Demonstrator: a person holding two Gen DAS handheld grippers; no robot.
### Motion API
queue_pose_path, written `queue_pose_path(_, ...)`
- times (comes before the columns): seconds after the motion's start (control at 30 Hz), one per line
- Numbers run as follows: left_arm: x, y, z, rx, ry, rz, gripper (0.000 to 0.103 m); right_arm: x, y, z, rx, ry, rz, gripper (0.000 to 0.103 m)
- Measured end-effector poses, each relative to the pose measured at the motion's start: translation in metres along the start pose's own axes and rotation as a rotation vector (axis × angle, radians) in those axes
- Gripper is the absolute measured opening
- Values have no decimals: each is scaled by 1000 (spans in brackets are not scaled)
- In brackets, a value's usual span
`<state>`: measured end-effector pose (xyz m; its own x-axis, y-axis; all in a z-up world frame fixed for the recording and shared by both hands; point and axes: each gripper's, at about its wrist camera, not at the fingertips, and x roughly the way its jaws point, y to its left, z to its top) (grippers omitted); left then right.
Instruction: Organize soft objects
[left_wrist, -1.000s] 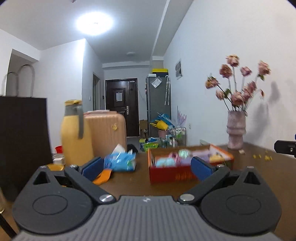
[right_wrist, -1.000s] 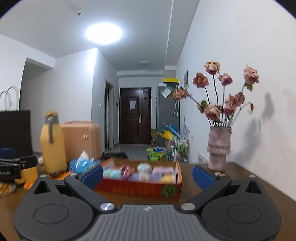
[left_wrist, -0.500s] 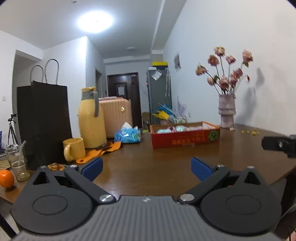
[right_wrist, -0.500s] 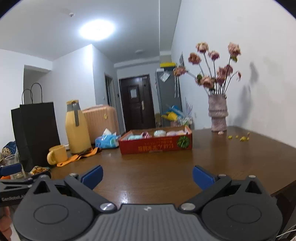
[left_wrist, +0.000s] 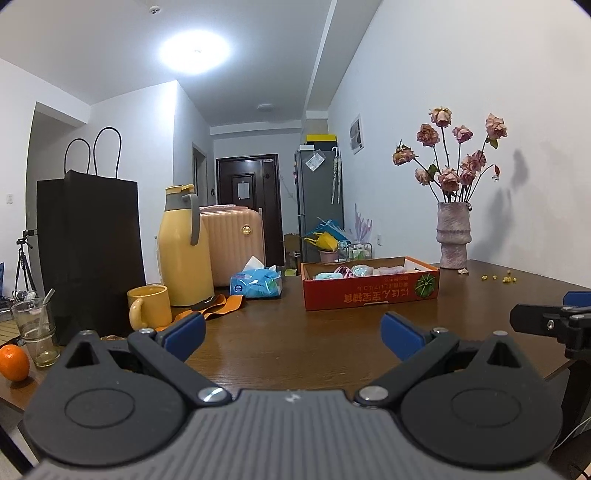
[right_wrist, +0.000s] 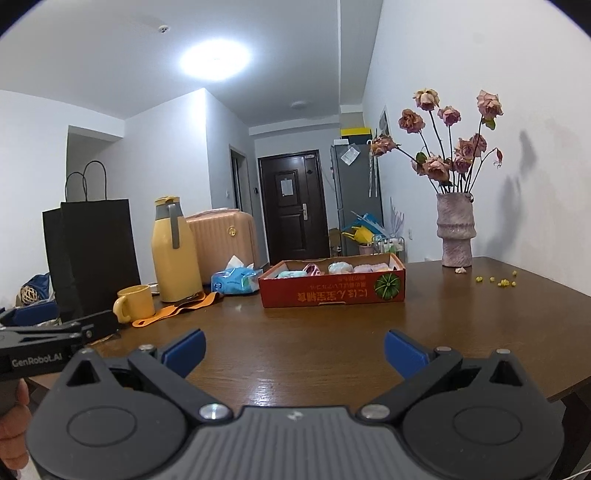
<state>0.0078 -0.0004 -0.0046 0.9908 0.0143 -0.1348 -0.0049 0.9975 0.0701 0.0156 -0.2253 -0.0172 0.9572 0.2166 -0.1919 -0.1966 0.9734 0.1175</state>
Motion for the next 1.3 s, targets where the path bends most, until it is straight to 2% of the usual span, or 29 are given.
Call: queue_pose_path(1.3,0,-1,1,8,3,-10,103,-2,-6,-3,5,-18,-18,103)
